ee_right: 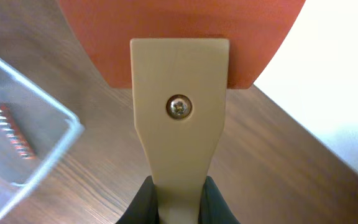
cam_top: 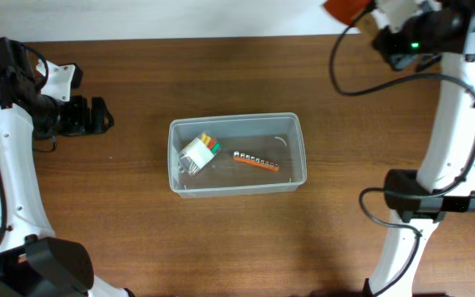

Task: Pack container
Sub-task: 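Lift the scraper and carry it left over the container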

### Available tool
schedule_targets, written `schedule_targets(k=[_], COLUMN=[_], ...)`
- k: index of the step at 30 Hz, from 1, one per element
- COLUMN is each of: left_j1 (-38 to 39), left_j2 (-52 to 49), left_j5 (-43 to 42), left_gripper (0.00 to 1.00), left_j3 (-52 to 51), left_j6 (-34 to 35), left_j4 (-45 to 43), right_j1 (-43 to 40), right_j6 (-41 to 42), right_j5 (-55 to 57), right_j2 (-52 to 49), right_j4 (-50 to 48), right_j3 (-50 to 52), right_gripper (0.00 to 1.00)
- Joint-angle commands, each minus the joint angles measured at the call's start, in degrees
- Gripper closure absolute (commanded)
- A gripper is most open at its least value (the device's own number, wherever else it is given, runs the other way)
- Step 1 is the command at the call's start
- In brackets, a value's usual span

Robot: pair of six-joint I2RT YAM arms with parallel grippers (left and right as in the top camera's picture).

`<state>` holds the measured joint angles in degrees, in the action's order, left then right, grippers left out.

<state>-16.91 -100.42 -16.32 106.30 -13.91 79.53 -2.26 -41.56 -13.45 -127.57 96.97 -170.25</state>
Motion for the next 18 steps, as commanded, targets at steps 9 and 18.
schedule_targets(k=[9, 18], left_j1=[-0.26, -0.26], left_j2=[-0.31, -0.31], left_j5=[-0.85, -0.85], left_gripper=[0.01, 0.01], left_j3=[1.22, 1.22], left_j6=[0.57, 0.57], left_j4=[-0.02, -0.02], right_j1=[19.8, 29.4], right_j6=[3.08, 2.36], right_j5=[1.38, 7.06], right_j2=[2.78, 2.71], right_j4=[0.37, 0.28], right_j3=[7.13, 27.82], right_gripper=[0.92, 0.92])
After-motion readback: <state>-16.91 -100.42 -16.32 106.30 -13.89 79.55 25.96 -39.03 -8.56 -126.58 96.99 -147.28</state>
